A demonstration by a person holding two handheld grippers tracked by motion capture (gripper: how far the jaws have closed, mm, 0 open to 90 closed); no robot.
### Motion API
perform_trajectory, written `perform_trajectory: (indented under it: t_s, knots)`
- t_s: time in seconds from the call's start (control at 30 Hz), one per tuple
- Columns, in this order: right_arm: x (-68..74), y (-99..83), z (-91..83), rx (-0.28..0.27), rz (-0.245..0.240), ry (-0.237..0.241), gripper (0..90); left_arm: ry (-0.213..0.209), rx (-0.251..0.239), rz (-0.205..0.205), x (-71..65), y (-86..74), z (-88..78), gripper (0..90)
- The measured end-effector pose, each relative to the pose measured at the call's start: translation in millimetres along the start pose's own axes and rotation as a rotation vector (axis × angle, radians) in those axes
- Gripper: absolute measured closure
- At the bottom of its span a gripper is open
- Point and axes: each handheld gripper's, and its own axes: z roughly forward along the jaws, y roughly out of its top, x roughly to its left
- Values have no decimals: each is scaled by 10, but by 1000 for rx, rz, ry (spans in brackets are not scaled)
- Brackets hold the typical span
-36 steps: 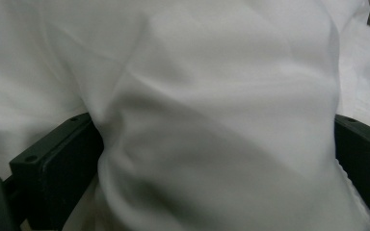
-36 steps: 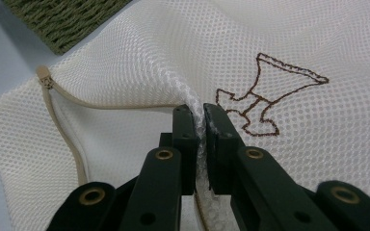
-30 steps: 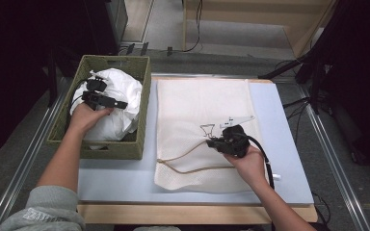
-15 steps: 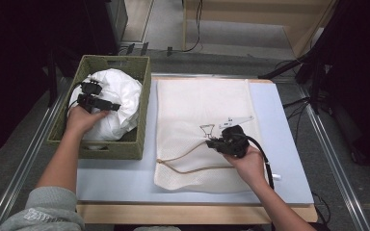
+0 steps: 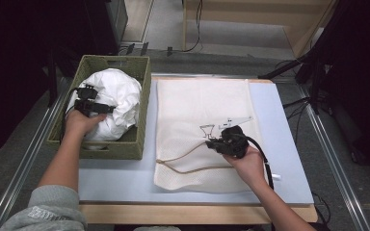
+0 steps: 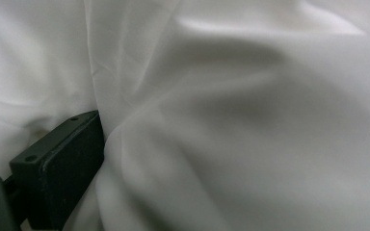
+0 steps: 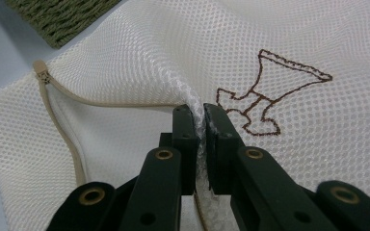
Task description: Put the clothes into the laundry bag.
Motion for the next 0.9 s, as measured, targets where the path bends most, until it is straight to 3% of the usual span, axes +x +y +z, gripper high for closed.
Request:
perform_trajectory:
  t_s: [0.1, 0.33, 0.57, 0.7, 0.8, 0.9]
  knots:
    - [-4, -1, 2, 0, -2, 0, 846, 11, 34, -27, -10, 24, 7, 10]
    - [-2, 1, 5, 2, 2, 0, 842, 22, 62, -12, -40, 28, 71, 6]
    - [-2, 3, 2, 2, -4, 0, 843, -16, 112, -65, -53, 59, 96, 251]
    - [1, 10, 1, 3, -4, -3, 842, -56, 132, -149, -45, 95, 63, 565]
    - [-3, 15, -3, 1, -3, 0, 843, -82, 131, -129, -62, 104, 27, 635]
    - [-12, 18, -1, 1, -2, 1, 843, -148, 130, -112, -82, 169, -52, 664]
